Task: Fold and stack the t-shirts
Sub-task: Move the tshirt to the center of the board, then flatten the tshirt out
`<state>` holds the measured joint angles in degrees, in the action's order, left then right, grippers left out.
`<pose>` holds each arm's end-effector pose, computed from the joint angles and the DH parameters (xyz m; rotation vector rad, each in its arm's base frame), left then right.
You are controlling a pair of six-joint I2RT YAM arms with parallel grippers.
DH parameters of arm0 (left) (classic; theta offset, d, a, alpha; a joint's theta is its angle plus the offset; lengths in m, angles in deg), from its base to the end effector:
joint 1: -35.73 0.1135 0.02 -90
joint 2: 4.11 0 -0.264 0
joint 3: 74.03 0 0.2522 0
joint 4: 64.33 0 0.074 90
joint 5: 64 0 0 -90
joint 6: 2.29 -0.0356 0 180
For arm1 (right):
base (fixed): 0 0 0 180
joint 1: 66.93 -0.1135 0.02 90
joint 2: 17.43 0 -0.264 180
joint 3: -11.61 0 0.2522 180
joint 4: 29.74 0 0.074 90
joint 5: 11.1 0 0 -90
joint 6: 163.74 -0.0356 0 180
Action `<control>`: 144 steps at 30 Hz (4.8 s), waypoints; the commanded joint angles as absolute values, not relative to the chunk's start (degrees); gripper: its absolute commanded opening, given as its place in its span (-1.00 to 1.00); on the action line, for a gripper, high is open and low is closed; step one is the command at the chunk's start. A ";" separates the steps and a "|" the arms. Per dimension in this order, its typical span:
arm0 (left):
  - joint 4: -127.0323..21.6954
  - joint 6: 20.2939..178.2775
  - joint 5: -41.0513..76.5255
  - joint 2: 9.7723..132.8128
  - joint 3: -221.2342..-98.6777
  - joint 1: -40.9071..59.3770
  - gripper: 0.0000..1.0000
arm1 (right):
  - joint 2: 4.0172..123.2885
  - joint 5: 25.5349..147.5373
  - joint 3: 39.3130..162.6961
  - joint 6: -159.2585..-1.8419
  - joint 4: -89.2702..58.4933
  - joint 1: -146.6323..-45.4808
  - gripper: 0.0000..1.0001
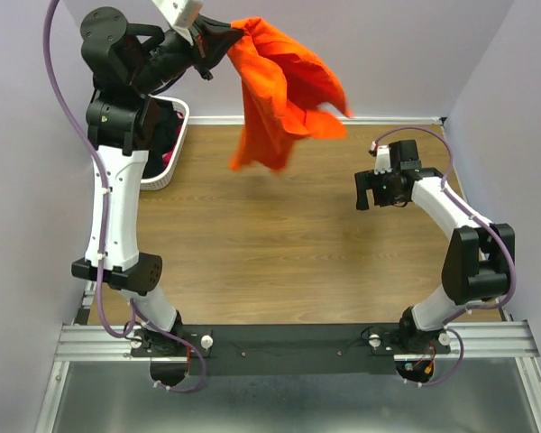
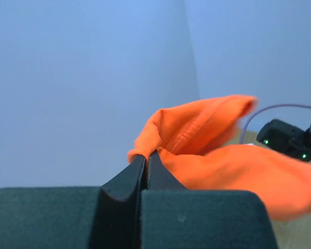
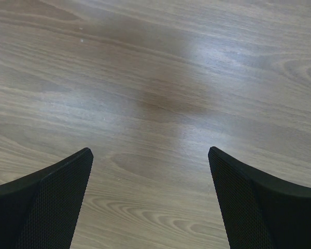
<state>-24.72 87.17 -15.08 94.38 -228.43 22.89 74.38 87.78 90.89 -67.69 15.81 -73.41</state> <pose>0.2845 -0.0888 0.6118 0.7603 1.1595 -0.6393 0.3295 0.0430 0.2300 -0.3383 2.5565 0.2030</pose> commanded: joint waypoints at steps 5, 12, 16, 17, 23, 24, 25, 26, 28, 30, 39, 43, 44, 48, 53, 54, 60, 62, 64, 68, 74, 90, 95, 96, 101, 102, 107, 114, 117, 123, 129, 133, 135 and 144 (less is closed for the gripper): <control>-28.59 92.62 -20.93 91.35 -215.87 28.77 -0.36 | 70.73 90.41 92.96 -67.85 17.06 -69.49 1.00; -21.06 85.20 -17.97 92.03 -184.49 44.87 0.97 | 69.06 90.94 93.05 -65.74 18.47 -68.25 1.00; -22.44 78.23 -17.95 90.29 -170.09 46.90 0.97 | 70.55 90.85 94.27 -61.27 22.68 -68.16 1.00; -22.35 76.82 -18.56 89.58 -168.57 46.64 0.97 | 70.90 91.11 94.54 -60.39 23.65 -68.25 1.00; -13.93 59.55 -15.94 85.11 -160.94 39.44 0.57 | 72.13 95.50 95.25 -51.44 34.89 -68.25 1.00; -12.26 57.49 -12.71 82.57 -159.26 35.95 0.54 | 71.70 95.07 94.37 -49.93 37.52 -68.16 1.00; -11.98 55.64 -10.85 81.24 -157.41 33.13 0.53 | 71.08 94.37 93.32 -48.44 38.50 -68.25 1.00; -11.72 54.15 -9.26 79.75 -153.65 31.18 0.51 | 69.69 93.41 90.87 -45.64 39.38 -68.25 1.00; -11.72 50.62 -4.71 75.70 -149.94 24.53 0.48 | 68.53 90.24 88.49 -42.64 42.18 -68.25 0.98; -12.85 49.39 -0.48 72.63 -145.28 19.68 0.48 | 66.78 87.25 85.15 -39.38 44.30 -68.16 0.96; -19.69 49.03 8.75 71.29 -135.34 -6.24 0.48 | 66.76 83.64 76.00 -34.19 45.63 -68.25 0.70; -26.30 51.23 15.88 75.85 -134.72 -10.40 0.47 | 70.80 84.17 75.73 -35.85 42.56 -68.16 0.64; -27.96 52.19 17.54 78.39 -135.68 -10.32 0.44 | 71.68 84.08 76.08 -36.64 41.25 -68.16 0.59; -30.08 53.34 19.14 84.46 -138.49 -10.32 -0.14 | 75.90 82.68 78.18 -38.75 37.64 -68.16 0.16; -29.65 53.52 19.06 90.89 -143.23 -4.02 -0.80 | 82.75 79.69 83.28 -41.91 32.89 -68.16 -0.49; -28.86 53.26 18.88 92.64 -144.20 -2.25 -0.91 | 84.16 79.25 85.99 -42.53 31.32 -68.25 -0.61; -25.09 51.32 17.74 95.81 -151.49 8.48 -0.98 | 90.67 80.82 96.73 -45.26 31.30 -68.07 -0.63; -24.20 50.18 17.82 96.25 -152.91 10.77 -0.97 | 91.21 80.92 99.27 -44.56 33.05 -68.16 0.11; -22.88 49.22 17.39 96.61 -154.49 12.00 -0.85 | 90.68 81.09 99.99 -43.42 34.72 -67.81 0.65; -21.30 48.59 16.16 96.79 -156.69 13.67 -0.41 | 87.79 81.44 100.95 -42.36 37.01 -67.19 0.94; -17.88 49.30 12.29 94.77 -158.54 13.85 -0.13 | 85.15 85.40 99.56 -38.95 42.63 -63.33 0.38; -13.39 49.12 7.01 92.74 -156.96 13.76 -0.03 | 76.46 90.66 86.65 -6.96 38.26 -53.83 0.09; -13.21 49.21 7.28 93.09 -156.61 13.85 -0.03 | 74.68 92.87 83.64 -0.27 33.24 -53.83 0.13; -13.21 49.21 7.28 93.09 -156.61 13.85 -0.03 | 74.77 93.13 83.38 1.74 32.89 -53.83 0.14; -13.04 49.38 7.01 93.18 -156.96 13.85 -0.03 | 74.86 93.57 82.68 6.41 31.74 -53.83 0.18; -12.95 49.39 7.19 93.27 -157.04 13.85 -0.03 | 74.86 93.57 82.50 7.64 31.83 -53.83 0.18; -13.03 49.38 7.28 93.36 -157.05 13.85 -0.03 | 75.38 93.39 81.01 9.41 30.16 -53.83 0.18; -12.25 49.47 6.31 93.45 -156.26 13.85 -0.02 | 76.70 94.45 79.87 9.06 28.49 -53.83 0.06; -11.54 49.30 5.35 93.27 -156.25 13.76 0.03 | 76.88 94.98 79.07 8.88 27.44 -53.83 -0.13; -10.57 48.59 5.60 92.30 -153.89 12.36 0.08 | 77.93 94.72 79.25 7.83 27.08 -53.83 -0.99; -9.70 48.68 6.05 91.08 -153.53 11.65 0.08 | 75.04 92.96 81.26 6.95 29.88 -53.83 -0.99; -9.08 47.98 6.14 90.37 -153.44 11.65 0.08 | 73.45 93.66 85.04 6.77 34.53 -53.48 -0.99; -8.90 47.46 6.14 89.85 -152.74 11.22 0.08 | 73.54 93.84 87.24 6.51 36.91 -53.48 -0.99; -15.23 46.40 12.37 84.48 -142.99 -0.20 0.02 | 76.96 92.78 92.34 0.98 40.70 -53.39 -0.99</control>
